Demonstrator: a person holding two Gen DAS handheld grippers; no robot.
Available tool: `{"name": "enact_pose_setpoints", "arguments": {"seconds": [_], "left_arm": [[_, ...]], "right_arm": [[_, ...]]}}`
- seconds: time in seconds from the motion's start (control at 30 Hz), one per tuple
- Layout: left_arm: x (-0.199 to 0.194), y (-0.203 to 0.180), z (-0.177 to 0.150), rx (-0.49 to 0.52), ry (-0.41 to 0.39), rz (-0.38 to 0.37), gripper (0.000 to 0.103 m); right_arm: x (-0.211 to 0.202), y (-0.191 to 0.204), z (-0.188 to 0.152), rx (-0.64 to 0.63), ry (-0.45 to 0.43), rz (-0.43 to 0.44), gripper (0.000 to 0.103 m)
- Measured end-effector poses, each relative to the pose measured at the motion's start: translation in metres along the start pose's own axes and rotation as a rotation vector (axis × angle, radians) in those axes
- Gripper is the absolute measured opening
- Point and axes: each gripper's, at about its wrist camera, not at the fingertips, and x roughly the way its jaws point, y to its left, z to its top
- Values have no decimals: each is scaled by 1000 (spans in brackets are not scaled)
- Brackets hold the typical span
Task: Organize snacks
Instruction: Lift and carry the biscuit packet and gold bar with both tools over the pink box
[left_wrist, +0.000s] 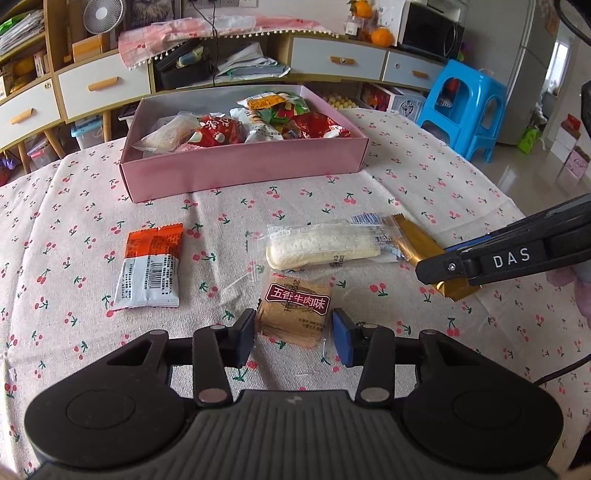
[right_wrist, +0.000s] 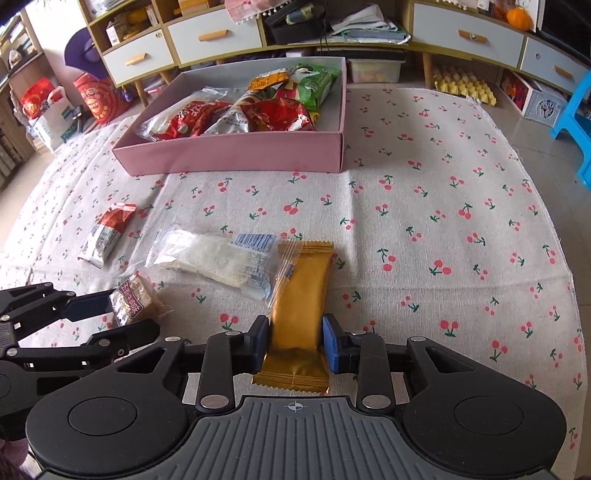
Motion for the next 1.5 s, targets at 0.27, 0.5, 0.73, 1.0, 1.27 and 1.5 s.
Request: {"name": "enact_pose_setpoints", "arguments": {"seconds": [0.27, 0.5, 0.73, 1.0, 1.27, 1.5], "left_arm": [[-8, 4, 7, -36, -12, 2, 40], [-10, 7, 9, -52, -9, 4, 40], [-7, 5, 6, -45, 8, 6, 40], [-5, 4, 3, -34, 21, 9, 40], [-6, 3, 3, -36, 17, 7, 40], [-10, 4, 5, -41, 7, 1, 40]], "right_arm": [[-22, -10, 1, 88, 0, 72, 25], [-35, -17, 3, 116, -18, 102, 19], [-18, -8, -2, 50, 19, 52, 42], [5, 10, -11, -57, 56, -13, 44], [5, 13, -11, -75, 51, -65, 27], [-17, 1, -3, 15, 11, 3, 27]]}}
